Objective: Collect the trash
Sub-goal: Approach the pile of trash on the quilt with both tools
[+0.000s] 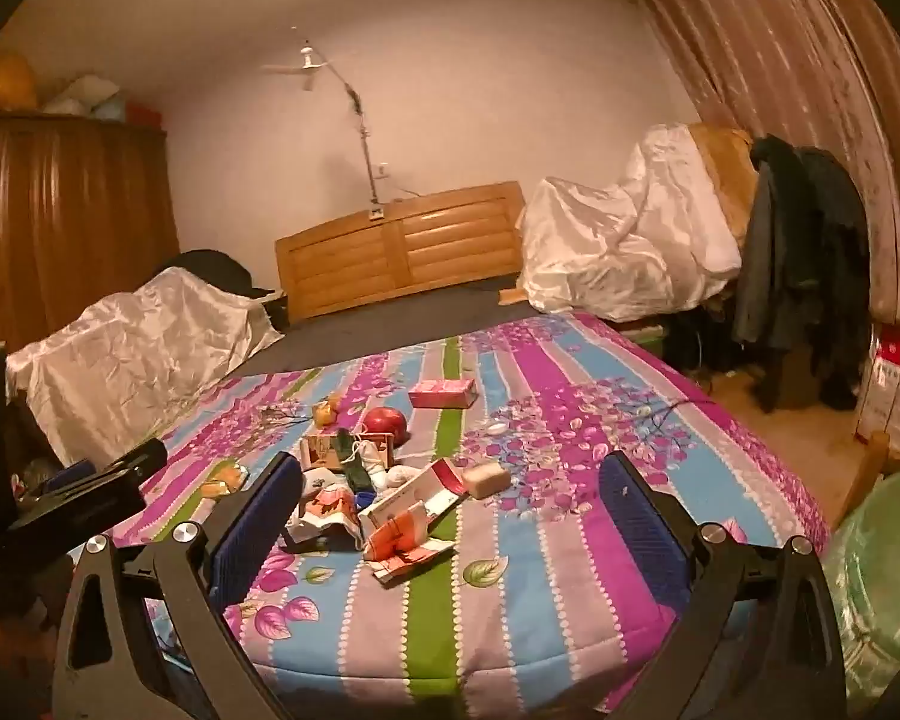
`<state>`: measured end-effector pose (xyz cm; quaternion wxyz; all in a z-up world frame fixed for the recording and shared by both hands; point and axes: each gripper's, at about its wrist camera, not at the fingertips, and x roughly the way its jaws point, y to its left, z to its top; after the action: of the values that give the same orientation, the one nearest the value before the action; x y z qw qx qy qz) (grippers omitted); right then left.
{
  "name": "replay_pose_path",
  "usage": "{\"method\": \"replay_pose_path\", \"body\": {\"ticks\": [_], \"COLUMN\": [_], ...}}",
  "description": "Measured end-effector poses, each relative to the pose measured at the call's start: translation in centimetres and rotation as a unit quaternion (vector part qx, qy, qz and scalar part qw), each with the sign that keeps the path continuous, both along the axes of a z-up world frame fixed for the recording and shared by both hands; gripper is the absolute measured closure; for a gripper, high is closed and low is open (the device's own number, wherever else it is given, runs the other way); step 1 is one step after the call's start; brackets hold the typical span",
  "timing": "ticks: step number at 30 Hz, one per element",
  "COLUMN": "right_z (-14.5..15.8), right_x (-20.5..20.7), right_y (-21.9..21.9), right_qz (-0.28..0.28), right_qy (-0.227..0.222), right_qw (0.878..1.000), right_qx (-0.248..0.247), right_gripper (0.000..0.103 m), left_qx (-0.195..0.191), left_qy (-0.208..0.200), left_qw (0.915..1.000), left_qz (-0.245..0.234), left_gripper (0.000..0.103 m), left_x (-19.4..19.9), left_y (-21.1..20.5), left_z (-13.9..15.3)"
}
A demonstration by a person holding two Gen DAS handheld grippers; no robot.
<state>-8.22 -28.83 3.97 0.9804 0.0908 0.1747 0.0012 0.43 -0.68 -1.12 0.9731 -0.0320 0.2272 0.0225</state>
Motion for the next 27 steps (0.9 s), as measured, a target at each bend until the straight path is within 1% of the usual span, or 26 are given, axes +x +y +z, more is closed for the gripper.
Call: {"method": "replay_pose_path", "body": {"ticks": [1,2,9,16,21,27], "right_z": [0.2,0.1,-0.3,-1.3,-1.6,-1.7], "right_x": [-0.5,-0.1,-0.2,0.7,1.1,1.3], "right_y": [0.2,-0.3,-0.2,-0.1,0.0,0.0], "right_qz": [0.001,0.000,-0.023,-0.019,-0.024,-0.023], "right_qy": [0.000,0.003,0.023,0.032,0.045,0.049], "right_qw": [1.000,1.000,0.999,0.999,0.999,0.999], "right_qx": [0.000,0.005,0.008,0.003,0.005,0.003], "right_gripper": [0.004,0.004,0.004,0.004,0.004,0.004], "left_qx": [-0.001,-0.001,0.006,0.014,0.028,0.031], "left_qy": [0.001,0.002,0.009,0.016,0.020,0.030], "left_qw": [1.0000,1.0000,0.9999,0.9997,0.9991,0.9985], "left_qz": [0.000,0.000,0.009,0.014,0.025,0.033], "left_gripper": [0.005,0.005,0.005,0.005,0.005,0.005], "left_x": [0.1,0.1,0.4,0.5,0.7,1.0], "left_y": [0.0,0.0,0.0,0.0,-0.1,0.0], "left_z": [-0.1,-0.1,0.2,0.1,0.0,-0.2]}}
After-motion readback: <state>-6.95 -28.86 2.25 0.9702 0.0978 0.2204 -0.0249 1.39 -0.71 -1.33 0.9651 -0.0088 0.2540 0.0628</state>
